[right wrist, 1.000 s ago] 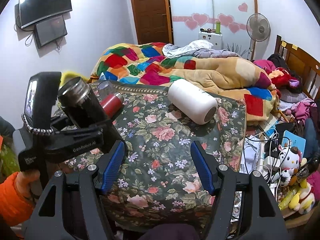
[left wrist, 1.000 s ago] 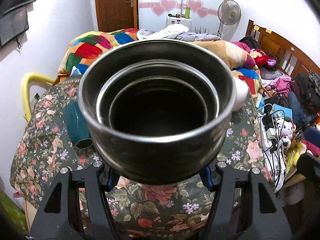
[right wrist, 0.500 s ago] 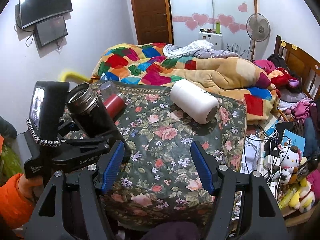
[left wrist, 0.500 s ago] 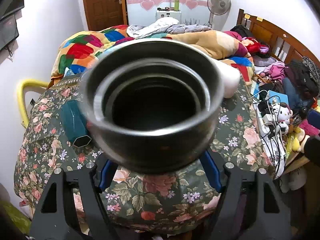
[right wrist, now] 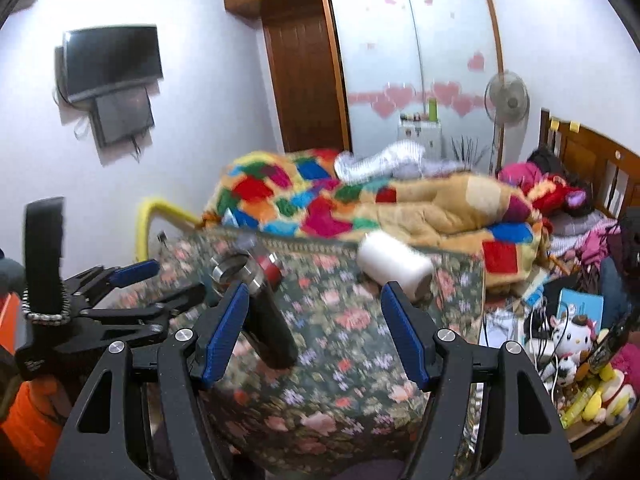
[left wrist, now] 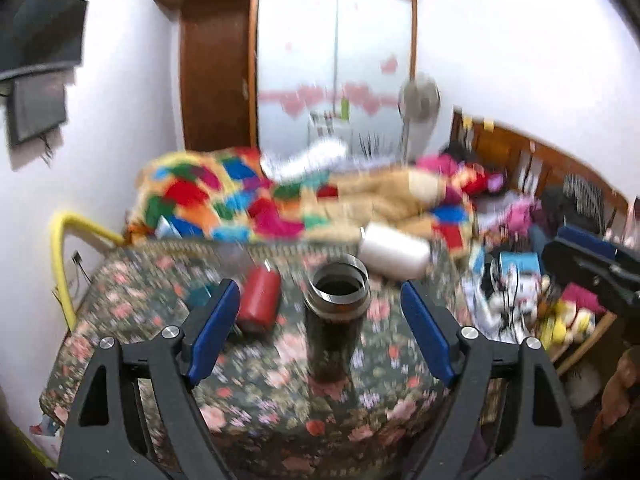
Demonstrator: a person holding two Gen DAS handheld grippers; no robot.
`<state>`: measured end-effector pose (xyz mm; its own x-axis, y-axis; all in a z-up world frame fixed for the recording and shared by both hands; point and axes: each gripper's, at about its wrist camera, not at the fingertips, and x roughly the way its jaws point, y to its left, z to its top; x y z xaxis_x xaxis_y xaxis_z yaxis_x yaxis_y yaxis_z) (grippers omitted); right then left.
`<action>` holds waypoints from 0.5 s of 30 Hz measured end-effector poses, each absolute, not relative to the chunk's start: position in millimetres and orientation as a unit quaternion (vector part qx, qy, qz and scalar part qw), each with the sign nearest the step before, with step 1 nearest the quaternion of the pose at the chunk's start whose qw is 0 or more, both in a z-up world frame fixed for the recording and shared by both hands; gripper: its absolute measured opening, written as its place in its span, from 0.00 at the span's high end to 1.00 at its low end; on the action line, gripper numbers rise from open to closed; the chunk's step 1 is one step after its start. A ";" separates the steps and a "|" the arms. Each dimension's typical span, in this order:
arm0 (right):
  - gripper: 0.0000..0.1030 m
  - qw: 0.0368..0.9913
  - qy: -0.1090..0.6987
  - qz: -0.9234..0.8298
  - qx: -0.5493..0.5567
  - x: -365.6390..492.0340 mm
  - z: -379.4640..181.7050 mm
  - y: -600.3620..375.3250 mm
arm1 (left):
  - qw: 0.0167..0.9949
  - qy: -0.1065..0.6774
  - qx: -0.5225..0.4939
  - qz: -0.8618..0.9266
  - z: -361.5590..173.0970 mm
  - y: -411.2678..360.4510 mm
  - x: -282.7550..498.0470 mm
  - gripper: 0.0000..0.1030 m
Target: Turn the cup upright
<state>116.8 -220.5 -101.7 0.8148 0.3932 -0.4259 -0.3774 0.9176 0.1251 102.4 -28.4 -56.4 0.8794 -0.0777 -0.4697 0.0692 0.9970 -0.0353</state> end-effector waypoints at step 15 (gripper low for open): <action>0.22 0.982 0.076 0.171 0.027 35.3 -56.8 -192.2 | 0.996 0.087 -0.017 -0.015 -1.1 -9.6 -2.9 0.11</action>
